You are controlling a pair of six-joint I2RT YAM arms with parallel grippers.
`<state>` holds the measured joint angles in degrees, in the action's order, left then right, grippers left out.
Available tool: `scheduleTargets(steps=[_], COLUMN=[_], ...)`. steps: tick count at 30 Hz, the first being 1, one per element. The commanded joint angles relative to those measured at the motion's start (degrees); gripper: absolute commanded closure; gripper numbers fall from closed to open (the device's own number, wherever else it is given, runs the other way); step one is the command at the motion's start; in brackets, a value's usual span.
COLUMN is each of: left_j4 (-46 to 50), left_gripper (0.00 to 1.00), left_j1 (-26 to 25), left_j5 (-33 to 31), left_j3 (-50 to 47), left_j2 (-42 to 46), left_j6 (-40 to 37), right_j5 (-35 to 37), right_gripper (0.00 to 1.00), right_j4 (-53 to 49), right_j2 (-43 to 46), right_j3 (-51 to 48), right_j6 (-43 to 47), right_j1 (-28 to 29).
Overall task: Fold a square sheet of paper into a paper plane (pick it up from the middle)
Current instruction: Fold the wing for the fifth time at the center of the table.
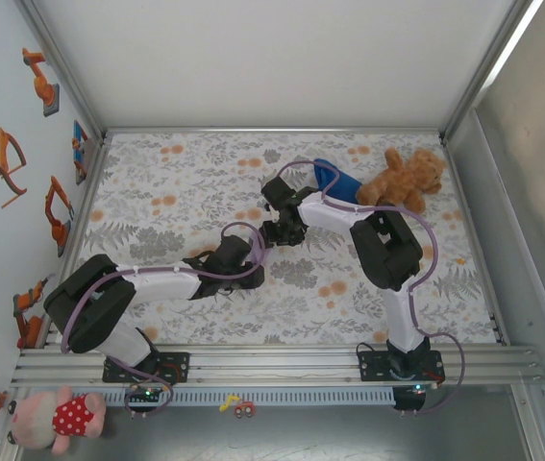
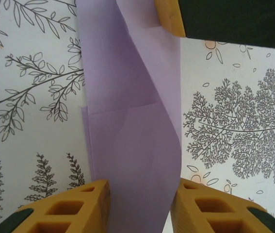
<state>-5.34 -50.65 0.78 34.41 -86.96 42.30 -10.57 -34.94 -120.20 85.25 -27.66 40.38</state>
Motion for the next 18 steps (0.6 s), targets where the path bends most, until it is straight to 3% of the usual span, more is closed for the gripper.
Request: scheduleTargets(steps=[1,7,18], left_j4=[1.61,1.28,-6.27], left_gripper=[0.65,0.70,0.77], left_j1=[-0.24,0.74,6.06], left_j5=[-0.23,2.28,12.76], left_j3=[-0.44,-1.42,-5.60], left_j2=[-1.51,-2.06,-2.44], left_j6=[-0.87,-0.25,2.41], right_j5=[2.31,2.31,0.41], right_gripper=[0.43,0.43,0.43], right_j4=[1.31,1.10,1.41], right_j2=[-7.68,-7.98,-7.04], right_j3=[-2.72,-2.55,-2.55], right_j6=[-0.60,-0.63,0.28], right_j1=[0.09,-0.13,-0.98])
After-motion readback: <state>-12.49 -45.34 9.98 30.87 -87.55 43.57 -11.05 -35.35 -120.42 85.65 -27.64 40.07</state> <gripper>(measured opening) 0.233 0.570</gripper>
